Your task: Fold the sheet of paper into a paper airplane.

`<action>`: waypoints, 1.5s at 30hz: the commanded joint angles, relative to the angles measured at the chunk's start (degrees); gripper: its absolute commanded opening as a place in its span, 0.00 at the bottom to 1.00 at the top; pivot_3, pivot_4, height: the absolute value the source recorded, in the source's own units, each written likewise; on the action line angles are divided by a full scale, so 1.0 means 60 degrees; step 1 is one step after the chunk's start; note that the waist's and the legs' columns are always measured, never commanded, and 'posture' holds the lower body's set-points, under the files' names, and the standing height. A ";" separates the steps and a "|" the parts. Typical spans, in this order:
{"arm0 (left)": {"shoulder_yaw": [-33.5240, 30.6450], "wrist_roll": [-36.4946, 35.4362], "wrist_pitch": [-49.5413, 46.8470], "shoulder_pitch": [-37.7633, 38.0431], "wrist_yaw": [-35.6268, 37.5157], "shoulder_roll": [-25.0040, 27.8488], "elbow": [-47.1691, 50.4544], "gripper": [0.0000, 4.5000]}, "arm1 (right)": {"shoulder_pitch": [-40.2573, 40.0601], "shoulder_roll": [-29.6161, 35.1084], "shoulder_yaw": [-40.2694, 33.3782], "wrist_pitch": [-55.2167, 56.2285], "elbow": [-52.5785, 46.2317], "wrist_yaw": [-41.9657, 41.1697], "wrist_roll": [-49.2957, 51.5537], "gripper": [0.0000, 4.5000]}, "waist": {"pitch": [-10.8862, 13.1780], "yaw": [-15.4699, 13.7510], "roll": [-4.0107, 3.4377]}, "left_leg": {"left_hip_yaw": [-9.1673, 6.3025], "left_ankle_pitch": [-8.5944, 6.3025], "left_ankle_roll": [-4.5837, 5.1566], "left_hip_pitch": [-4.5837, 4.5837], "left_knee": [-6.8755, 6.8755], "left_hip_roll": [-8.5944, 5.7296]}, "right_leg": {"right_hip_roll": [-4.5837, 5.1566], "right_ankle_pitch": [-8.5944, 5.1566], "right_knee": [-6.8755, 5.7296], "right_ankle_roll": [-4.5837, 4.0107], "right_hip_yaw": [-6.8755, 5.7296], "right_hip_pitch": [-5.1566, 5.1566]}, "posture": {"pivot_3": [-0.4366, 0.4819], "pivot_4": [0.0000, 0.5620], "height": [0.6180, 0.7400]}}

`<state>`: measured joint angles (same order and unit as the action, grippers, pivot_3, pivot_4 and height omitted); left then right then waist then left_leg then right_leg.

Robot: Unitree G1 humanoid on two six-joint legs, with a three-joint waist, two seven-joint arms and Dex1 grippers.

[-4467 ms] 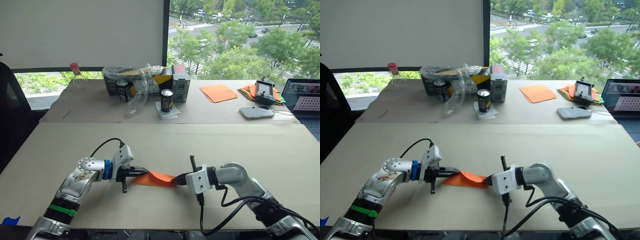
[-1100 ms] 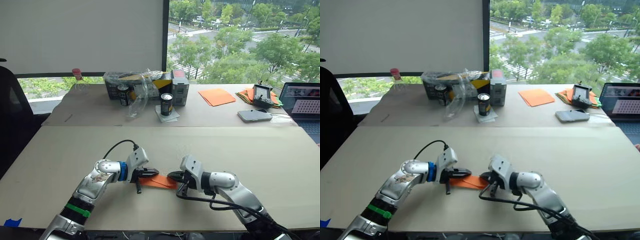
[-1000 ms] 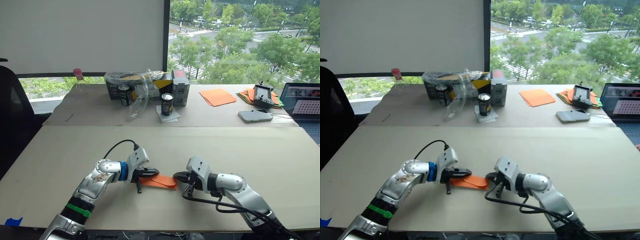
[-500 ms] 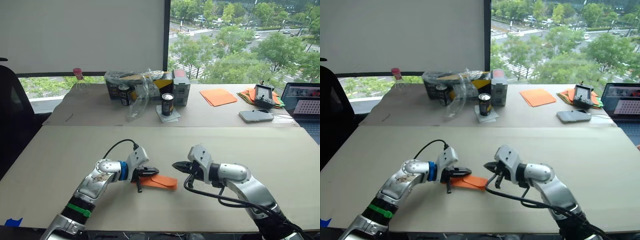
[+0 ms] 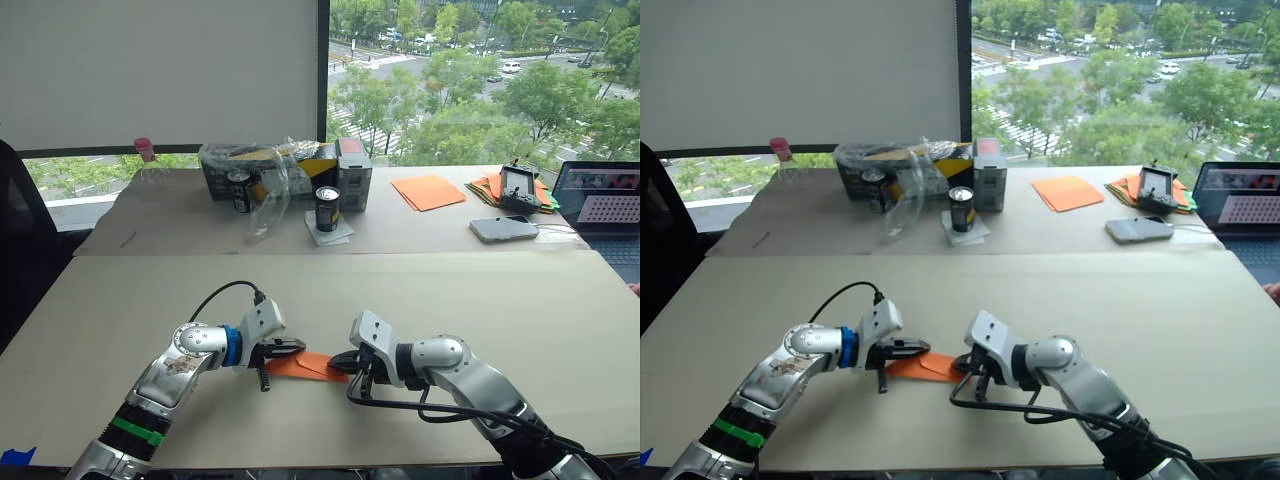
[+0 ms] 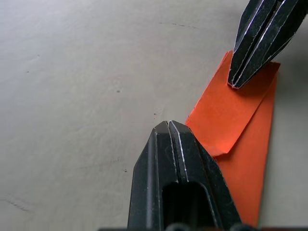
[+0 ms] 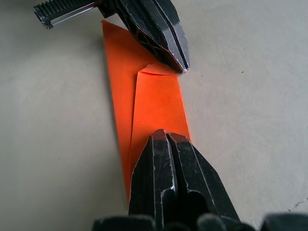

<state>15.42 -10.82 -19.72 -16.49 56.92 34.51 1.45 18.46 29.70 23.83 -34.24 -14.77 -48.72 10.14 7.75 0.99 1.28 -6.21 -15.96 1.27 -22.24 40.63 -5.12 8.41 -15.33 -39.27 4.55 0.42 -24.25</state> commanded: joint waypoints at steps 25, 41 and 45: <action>0.0836 0.0335 0.0013 0.1412 0.0380 -0.0237 0.0330 0.00 | -0.0050 0.0105 0.0201 -0.0500 0.0277 -0.0056 -0.0211 0.01 | -0.0003 -0.0089 -0.0005 | -0.0003 -0.0002 0.0001 0.0003 0.0000 -0.0004 | 0.0004 -0.0004 0.0030 0.0010 -0.0005 0.0002 | 0.48 0.27 0.43; -0.1922 -0.2561 -0.1404 0.0839 0.1472 0.0721 0.0979 0.00 | 0.0349 0.0270 -0.0816 0.1051 -0.0404 0.0207 -0.0244 0.01 | 0.0103 -0.0063 0.0002 | -0.0009 0.0005 -0.0003 -0.0081 0.0005 -0.0005 | -0.0004 0.0012 0.0027 -0.0013 -0.0007 -0.0057 | 0.48 0.27 0.43; -0.2207 -0.3071 -0.1959 0.0721 0.1847 0.1302 0.1444 0.00 | 0.1004 0.0577 -0.1527 0.0251 -0.1418 -0.0260 0.0678 0.01 | 0.0125 -0.0020 0.0004 | -0.0006 0.0011 -0.0012 -0.0221 0.0027 -0.0020 | -0.0002 0.0076 0.0007 -0.0074 0.0002 -0.0206 | 0.48 0.27 0.43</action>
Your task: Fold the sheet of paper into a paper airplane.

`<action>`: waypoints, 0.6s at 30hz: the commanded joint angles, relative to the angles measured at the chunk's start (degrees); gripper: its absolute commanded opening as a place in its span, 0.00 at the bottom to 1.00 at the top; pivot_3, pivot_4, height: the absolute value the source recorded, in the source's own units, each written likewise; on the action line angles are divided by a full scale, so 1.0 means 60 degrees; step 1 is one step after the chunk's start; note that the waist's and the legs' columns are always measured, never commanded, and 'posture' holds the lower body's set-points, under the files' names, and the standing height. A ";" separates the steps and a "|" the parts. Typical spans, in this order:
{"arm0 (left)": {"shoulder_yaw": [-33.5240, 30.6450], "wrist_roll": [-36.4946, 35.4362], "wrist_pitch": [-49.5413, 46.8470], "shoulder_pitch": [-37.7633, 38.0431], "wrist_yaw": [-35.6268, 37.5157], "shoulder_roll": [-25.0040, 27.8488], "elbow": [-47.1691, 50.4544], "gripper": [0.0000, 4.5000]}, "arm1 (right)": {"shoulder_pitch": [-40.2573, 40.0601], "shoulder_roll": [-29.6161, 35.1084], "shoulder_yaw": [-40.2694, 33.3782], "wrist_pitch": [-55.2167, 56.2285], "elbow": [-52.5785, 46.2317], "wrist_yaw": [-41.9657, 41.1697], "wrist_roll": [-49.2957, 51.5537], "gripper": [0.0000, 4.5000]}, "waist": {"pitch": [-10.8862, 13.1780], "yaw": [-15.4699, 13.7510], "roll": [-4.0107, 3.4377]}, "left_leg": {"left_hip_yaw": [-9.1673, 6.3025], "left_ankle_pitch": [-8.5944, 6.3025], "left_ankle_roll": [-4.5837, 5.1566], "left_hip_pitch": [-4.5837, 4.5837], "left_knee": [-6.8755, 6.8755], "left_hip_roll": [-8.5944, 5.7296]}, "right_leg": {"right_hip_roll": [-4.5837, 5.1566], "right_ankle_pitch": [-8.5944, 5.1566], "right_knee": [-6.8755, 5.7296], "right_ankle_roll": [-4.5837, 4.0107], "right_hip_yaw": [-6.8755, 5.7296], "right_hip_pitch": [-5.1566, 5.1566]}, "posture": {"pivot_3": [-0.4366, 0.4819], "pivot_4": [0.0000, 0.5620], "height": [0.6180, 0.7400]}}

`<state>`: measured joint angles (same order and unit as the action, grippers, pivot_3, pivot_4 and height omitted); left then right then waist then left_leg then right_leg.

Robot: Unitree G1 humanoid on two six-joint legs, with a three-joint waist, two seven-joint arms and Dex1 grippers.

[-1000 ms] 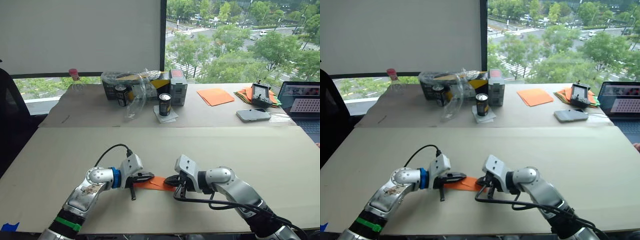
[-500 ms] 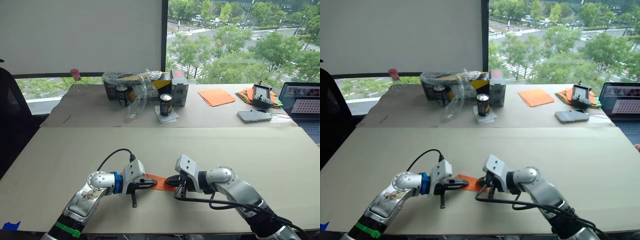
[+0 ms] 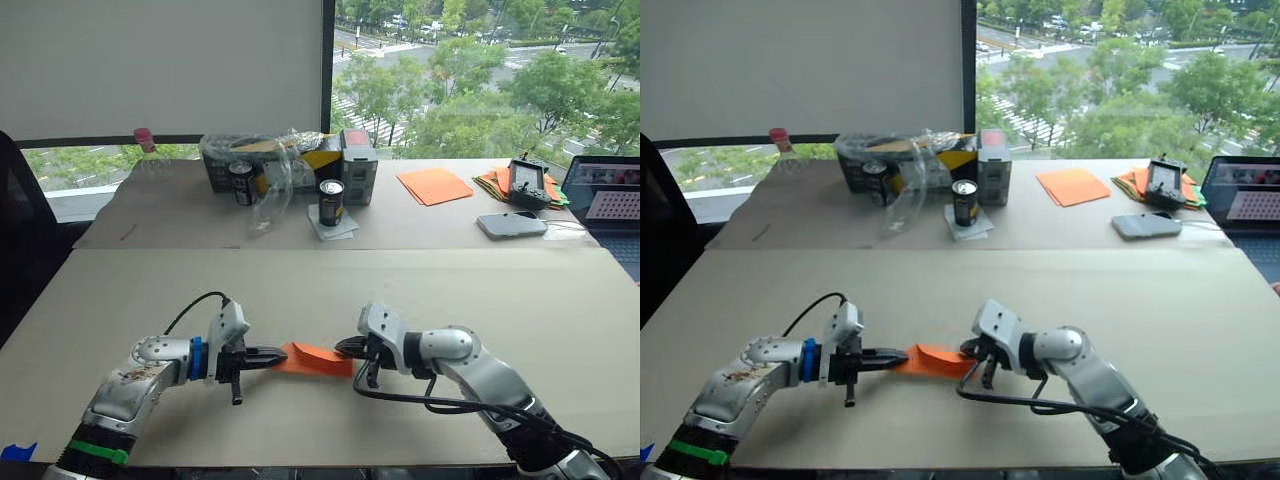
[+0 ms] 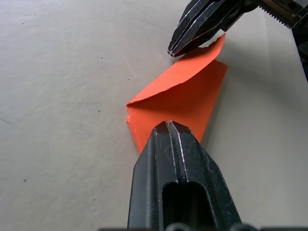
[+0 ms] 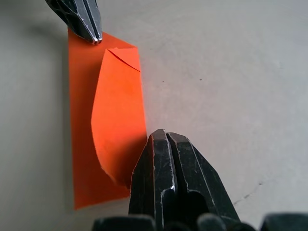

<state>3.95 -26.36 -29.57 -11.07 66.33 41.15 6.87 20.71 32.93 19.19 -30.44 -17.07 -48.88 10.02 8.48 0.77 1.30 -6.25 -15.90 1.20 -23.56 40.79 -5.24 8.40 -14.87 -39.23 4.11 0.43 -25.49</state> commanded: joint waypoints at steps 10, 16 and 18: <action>-0.0620 -0.1041 -0.1116 -0.0457 0.0731 0.1127 0.1020 0.00 | 0.0900 0.0421 -0.0349 -0.2389 -0.2434 -0.0978 0.2115 0.01 | 0.0026 0.0005 0.0007 | 0.0003 0.0003 -0.0003 -0.0116 0.0012 0.0000 | 0.0006 0.0010 -0.0001 -0.0016 -0.0001 -0.0113 | 0.48 0.27 0.43; -0.0695 -0.0738 -0.0712 -0.0035 0.0842 0.1714 0.1335 0.00 | 0.0957 0.0349 0.0264 -0.2028 -0.1596 -0.0578 0.1409 0.01 | 0.0031 0.0013 0.0009 | 0.0006 0.0013 -0.0011 -0.0101 0.0014 0.0008 | 0.0003 0.0022 -0.0013 -0.0034 -0.0004 -0.0109 | 0.48 0.27 0.43; -0.0695 -0.0815 -0.0779 0.0267 0.0812 0.1809 0.1603 0.00 | 0.1037 0.0379 0.0407 -0.1911 -0.1340 -0.0582 0.1222 0.01 | 0.0032 0.0021 0.0009 | 0.0010 0.0017 -0.0010 -0.0102 0.0017 0.0007 | 0.0003 0.0026 -0.0016 -0.0037 -0.0002 -0.0110 | 0.48 0.27 0.43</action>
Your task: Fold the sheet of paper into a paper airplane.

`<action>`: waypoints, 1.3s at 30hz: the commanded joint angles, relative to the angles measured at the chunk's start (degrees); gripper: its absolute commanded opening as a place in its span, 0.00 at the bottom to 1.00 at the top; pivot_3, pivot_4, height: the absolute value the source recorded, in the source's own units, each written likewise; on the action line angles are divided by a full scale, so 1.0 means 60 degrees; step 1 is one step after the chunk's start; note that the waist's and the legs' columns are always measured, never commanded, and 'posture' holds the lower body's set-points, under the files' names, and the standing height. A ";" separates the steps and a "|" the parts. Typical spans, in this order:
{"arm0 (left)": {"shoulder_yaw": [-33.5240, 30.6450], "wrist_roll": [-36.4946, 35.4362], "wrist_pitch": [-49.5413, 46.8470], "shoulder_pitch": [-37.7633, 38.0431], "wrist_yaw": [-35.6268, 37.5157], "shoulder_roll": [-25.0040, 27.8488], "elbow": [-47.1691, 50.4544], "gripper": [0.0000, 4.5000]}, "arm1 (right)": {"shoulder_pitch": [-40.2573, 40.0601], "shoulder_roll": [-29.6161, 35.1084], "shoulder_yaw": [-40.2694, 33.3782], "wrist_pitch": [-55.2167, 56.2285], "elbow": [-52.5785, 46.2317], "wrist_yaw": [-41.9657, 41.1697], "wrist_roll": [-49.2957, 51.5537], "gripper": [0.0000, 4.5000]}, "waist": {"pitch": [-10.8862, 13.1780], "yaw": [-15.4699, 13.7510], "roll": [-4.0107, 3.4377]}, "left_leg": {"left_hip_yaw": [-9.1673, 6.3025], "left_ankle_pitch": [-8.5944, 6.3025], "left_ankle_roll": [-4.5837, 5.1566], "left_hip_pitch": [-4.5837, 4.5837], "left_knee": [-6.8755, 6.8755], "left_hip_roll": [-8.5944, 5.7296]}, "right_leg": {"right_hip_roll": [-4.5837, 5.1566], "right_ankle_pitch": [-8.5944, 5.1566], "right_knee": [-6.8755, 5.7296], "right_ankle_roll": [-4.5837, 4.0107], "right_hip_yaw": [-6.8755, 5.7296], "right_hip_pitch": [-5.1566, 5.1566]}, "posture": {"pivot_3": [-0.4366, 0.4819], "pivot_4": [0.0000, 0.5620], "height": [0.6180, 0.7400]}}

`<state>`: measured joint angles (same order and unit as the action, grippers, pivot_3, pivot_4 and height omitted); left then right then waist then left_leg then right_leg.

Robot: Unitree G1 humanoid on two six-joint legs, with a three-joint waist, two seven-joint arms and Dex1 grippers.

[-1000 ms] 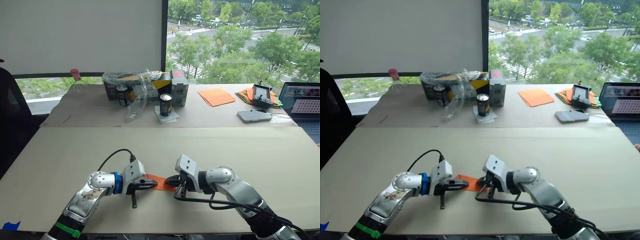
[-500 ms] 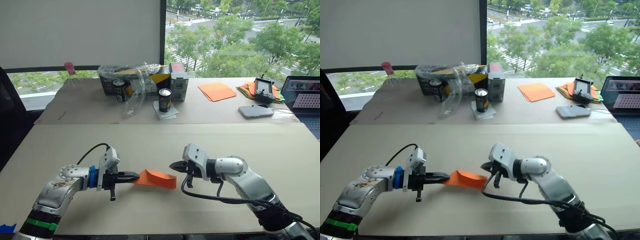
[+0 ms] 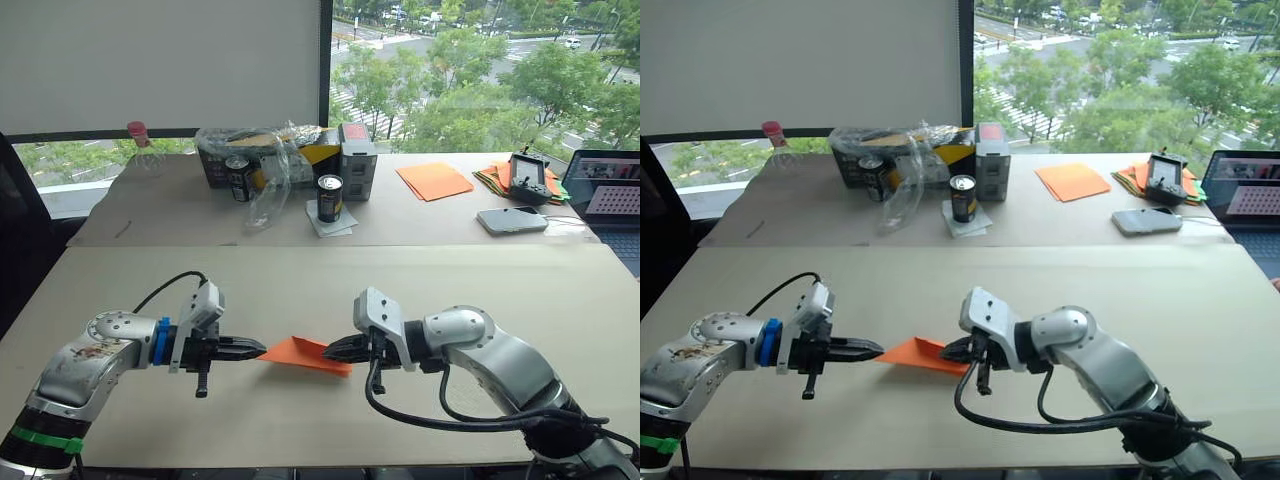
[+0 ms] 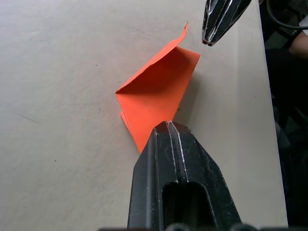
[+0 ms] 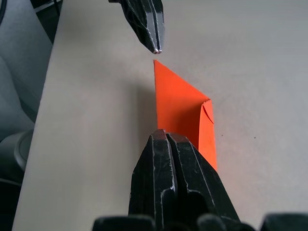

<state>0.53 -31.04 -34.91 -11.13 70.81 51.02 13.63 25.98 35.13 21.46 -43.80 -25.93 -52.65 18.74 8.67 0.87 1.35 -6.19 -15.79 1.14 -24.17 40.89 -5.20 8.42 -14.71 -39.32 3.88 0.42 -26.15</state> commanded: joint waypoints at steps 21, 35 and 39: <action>-0.0479 -0.0169 0.0183 0.1483 -0.0795 -0.0012 0.1435 0.00 | 0.1947 0.0442 -0.0915 -0.1031 0.0557 -0.0350 0.0251 0.13 | 0.0016 -0.0021 0.0001 | 0.0000 0.0021 -0.0015 -0.0003 0.0015 0.0003 | -0.0002 0.0011 -0.0052 -0.0014 -0.0002 -0.0014 | 0.48 0.27 0.43; -0.0549 0.0477 0.0941 0.1537 -0.0972 0.0010 0.0911 0.00 | 0.3279 -0.0755 0.0854 -0.3697 0.0291 0.0643 -0.0277 0.57 | 0.0016 0.0005 0.0001 | 0.0013 0.0023 -0.0018 -0.0001 0.0028 0.0006 | 0.0000 0.0012 -0.0079 -0.0015 0.0007 -0.0027 | 0.48 0.27 0.43; -0.0694 0.0357 0.0914 0.1653 -0.1078 -0.0034 0.0933 0.00 | 0.3742 -0.0610 0.1469 -0.2980 0.0734 0.0274 -0.0573 0.57 | 0.0016 0.0007 0.0000 | 0.0013 0.0023 -0.0018 -0.0004 0.0029 0.0003 | 0.0000 0.0012 -0.0082 -0.0016 0.0007 -0.0032 | 0.48 0.27 0.43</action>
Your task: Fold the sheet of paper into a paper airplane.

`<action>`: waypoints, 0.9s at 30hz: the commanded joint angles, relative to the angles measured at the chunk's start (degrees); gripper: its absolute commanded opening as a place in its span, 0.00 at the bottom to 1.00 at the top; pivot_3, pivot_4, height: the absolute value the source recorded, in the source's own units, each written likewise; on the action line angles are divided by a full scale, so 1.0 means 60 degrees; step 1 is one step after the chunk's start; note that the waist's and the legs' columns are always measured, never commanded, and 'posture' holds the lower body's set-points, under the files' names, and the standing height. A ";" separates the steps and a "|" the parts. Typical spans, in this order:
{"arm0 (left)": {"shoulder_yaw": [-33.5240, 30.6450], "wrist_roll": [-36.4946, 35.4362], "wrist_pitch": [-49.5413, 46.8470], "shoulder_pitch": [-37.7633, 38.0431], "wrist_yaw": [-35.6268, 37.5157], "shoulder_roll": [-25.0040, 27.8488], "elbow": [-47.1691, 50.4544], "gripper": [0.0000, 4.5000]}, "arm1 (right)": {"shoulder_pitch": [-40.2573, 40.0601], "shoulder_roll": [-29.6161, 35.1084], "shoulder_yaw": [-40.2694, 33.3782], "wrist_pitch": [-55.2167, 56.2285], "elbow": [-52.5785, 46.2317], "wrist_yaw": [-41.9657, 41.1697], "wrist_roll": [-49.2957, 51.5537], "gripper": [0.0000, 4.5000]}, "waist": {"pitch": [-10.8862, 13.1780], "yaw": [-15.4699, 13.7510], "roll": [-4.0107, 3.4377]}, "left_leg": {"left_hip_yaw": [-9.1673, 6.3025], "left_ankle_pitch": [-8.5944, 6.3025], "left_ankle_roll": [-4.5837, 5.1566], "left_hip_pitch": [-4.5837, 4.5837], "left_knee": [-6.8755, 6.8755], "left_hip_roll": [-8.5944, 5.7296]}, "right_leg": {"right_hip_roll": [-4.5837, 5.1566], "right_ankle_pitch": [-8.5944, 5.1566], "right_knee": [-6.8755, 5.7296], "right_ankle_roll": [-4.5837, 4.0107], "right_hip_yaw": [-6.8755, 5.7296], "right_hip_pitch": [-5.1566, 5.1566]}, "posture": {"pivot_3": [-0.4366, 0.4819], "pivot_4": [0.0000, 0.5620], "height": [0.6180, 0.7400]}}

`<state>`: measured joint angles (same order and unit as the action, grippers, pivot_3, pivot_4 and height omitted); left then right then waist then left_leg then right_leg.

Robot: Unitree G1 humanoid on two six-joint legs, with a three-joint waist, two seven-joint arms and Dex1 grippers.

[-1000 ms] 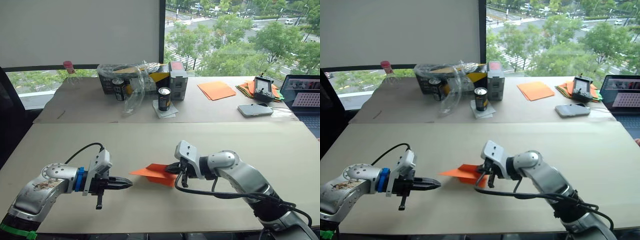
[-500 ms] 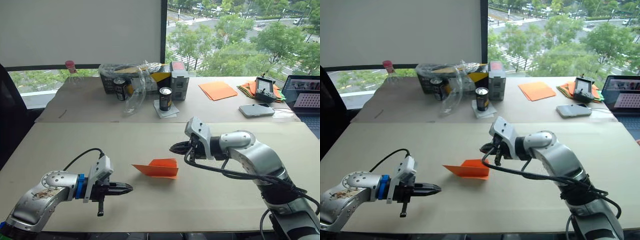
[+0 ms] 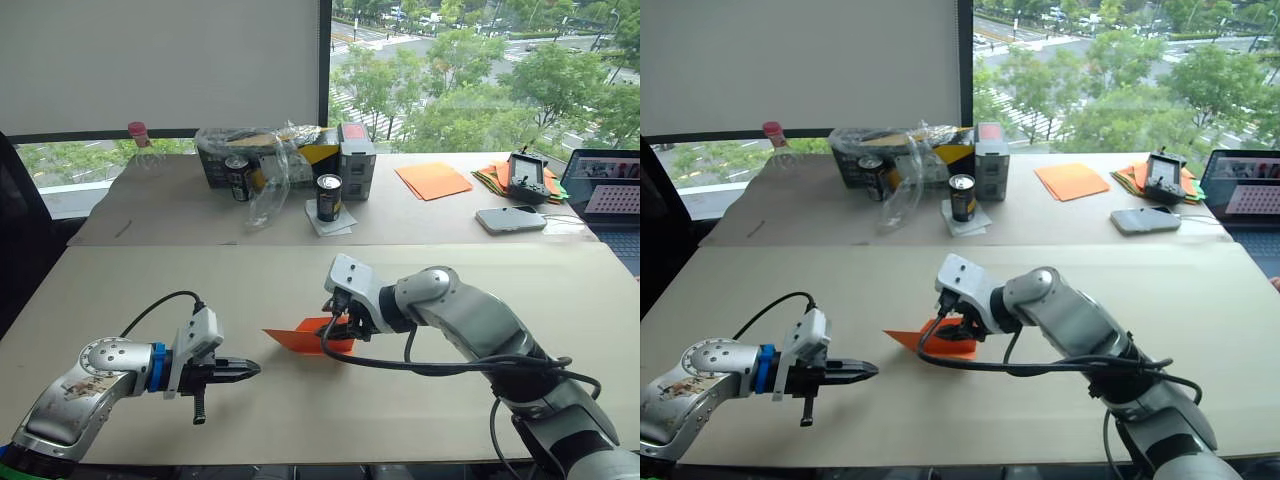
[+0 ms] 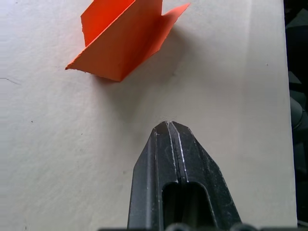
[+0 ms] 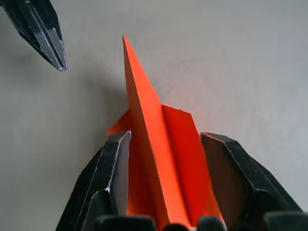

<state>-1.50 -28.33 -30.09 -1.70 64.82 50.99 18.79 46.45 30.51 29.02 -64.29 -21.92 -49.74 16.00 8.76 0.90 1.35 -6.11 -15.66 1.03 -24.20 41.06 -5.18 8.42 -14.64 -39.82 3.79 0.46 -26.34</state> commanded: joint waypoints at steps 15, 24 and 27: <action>-0.0520 -0.0632 -0.0351 -0.0188 -0.0419 -0.0266 0.0284 0.00 | 0.0659 0.0137 0.1313 0.1742 0.1609 -0.1144 -0.0697 0.57 | 0.0000 0.0033 0.0000 | 0.0001 0.0001 -0.0002 0.0000 0.0018 0.0000 | 0.0000 0.0000 -0.0031 0.0000 -0.0002 -0.0007 | 0.48 0.27 0.43; -0.0417 -0.0715 -0.0400 -0.0390 -0.0346 -0.0336 0.0231 0.00 | 0.0563 0.0149 0.1001 0.1746 0.1541 -0.1060 -0.0841 0.02 | 0.0000 0.0021 0.0000 | 0.0000 0.0001 -0.0002 -0.0005 0.0036 -0.0001 | 0.0000 0.0000 -0.0041 0.0000 -0.0003 -0.0006 | 0.48 0.27 0.43; -0.0316 -0.0652 -0.0375 -0.0555 -0.0297 -0.0370 0.0078 0.00 | 0.0430 0.0312 0.0651 0.1608 0.1484 -0.0964 -0.0788 0.01 | 0.0000 0.0017 0.0000 | 0.0000 0.0000 -0.0002 -0.0005 0.0039 -0.0002 | 0.0000 0.0000 -0.0042 0.0000 -0.0003 -0.0005 | 0.48 0.27 0.43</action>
<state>-3.25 -31.66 -32.73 -4.20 62.50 48.94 19.24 48.95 31.45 36.04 -54.44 -11.08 -55.99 10.96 8.76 1.00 1.35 -6.11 -15.65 1.02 -24.24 41.31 -5.19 8.42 -14.64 -40.07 3.79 0.44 -26.37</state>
